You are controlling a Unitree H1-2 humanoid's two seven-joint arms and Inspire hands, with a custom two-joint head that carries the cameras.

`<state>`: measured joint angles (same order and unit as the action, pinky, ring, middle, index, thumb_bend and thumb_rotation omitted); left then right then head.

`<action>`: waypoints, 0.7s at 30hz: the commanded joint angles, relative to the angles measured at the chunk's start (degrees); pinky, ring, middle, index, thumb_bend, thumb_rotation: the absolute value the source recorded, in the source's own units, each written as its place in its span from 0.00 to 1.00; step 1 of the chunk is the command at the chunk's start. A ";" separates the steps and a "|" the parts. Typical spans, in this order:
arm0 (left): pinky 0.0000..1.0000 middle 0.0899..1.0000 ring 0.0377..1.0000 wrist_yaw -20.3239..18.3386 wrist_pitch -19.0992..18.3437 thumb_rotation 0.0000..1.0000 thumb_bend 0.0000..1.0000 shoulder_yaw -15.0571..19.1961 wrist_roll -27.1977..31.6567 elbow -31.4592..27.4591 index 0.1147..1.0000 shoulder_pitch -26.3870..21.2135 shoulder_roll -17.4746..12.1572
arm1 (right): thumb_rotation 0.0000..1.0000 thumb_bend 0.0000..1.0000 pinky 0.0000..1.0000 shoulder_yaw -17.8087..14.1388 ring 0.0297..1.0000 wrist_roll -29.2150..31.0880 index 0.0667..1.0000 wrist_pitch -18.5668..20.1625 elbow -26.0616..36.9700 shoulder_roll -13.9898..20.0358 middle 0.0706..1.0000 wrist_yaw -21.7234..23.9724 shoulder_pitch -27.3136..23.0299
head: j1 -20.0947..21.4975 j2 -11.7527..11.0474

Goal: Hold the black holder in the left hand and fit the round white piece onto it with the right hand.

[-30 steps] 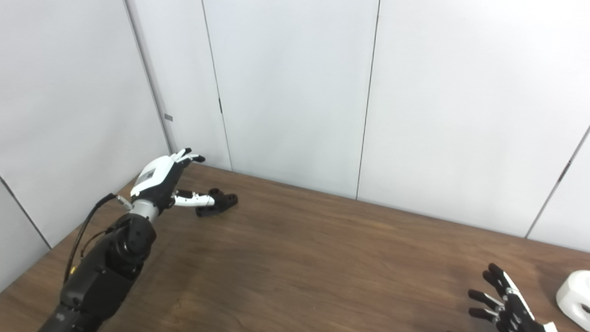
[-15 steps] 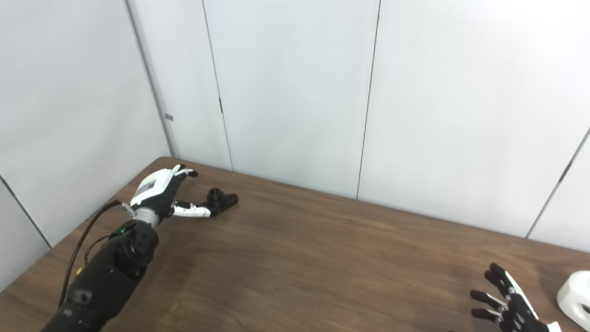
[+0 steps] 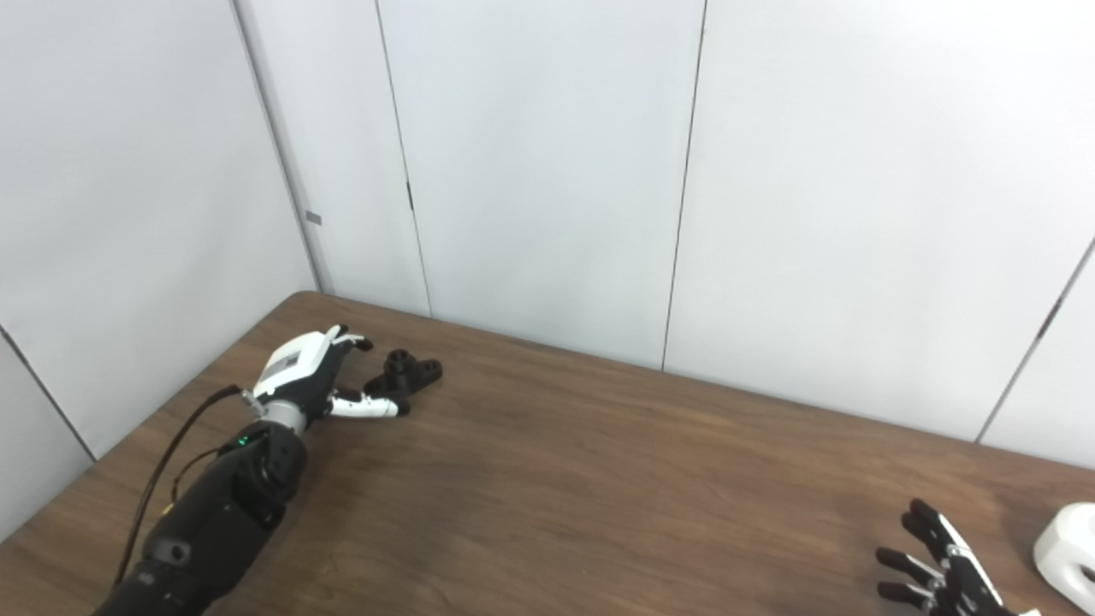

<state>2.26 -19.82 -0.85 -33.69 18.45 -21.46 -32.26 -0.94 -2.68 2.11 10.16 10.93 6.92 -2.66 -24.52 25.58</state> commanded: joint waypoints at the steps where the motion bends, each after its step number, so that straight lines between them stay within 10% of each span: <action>1: 0.93 0.99 1.00 2.60 0.67 0.36 0.92 0.06 -0.80 0.05 0.81 -3.26 -0.87 | 0.00 0.63 0.67 -0.33 0.78 0.23 0.90 -0.38 2.97 0.27 0.91 -0.24 -0.63 | 0.18 -0.01; 21: 0.91 0.97 1.00 12.17 6.68 0.36 0.87 -1.90 -0.19 11.32 0.77 -6.26 1.02 | 0.00 0.62 0.69 -0.58 0.79 -0.97 0.91 1.38 5.30 0.42 0.92 -0.51 0.71 | 1.67 0.15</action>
<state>12.79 -14.18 -2.83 -33.44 29.98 -25.11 -30.12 -0.98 -3.76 4.05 13.62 10.94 6.91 -1.05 -22.94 25.66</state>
